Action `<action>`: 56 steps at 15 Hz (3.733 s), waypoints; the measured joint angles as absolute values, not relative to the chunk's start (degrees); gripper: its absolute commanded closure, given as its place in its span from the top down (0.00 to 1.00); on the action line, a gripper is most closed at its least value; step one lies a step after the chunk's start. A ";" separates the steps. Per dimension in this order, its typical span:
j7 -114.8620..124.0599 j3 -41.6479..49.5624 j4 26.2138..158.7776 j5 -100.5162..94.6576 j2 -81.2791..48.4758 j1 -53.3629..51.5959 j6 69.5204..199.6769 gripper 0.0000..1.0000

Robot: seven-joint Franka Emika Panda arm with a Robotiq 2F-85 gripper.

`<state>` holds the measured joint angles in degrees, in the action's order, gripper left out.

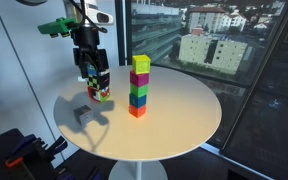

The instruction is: Put the grey block on top of the yellow block

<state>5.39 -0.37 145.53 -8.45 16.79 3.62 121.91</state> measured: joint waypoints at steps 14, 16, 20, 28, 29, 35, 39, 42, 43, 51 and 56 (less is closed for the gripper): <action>2.19 -0.53 155.43 -5.67 17.78 1.99 135.34 1.00; 3.23 -1.49 156.72 -5.68 17.78 1.79 136.98 1.00; 6.49 -3.45 159.06 -5.68 17.75 1.02 140.12 1.00; 10.06 -4.40 159.22 -5.68 13.77 0.91 142.76 1.00; 10.28 -4.41 159.22 -5.68 12.92 0.90 143.40 1.00; 11.87 -4.60 159.22 -5.68 7.61 0.70 147.55 1.00; 12.13 -4.62 159.21 -5.68 4.48 0.49 149.99 1.00; 12.19 -4.62 159.20 -5.68 2.72 0.36 151.65 1.00; 12.19 -4.61 159.20 -5.68 2.24 0.35 152.04 1.00; 13.50 -4.26 159.17 -6.38 0.02 0.05 153.75 0.34; 15.28 -3.01 158.51 -7.97 0.49 0.01 151.46 0.32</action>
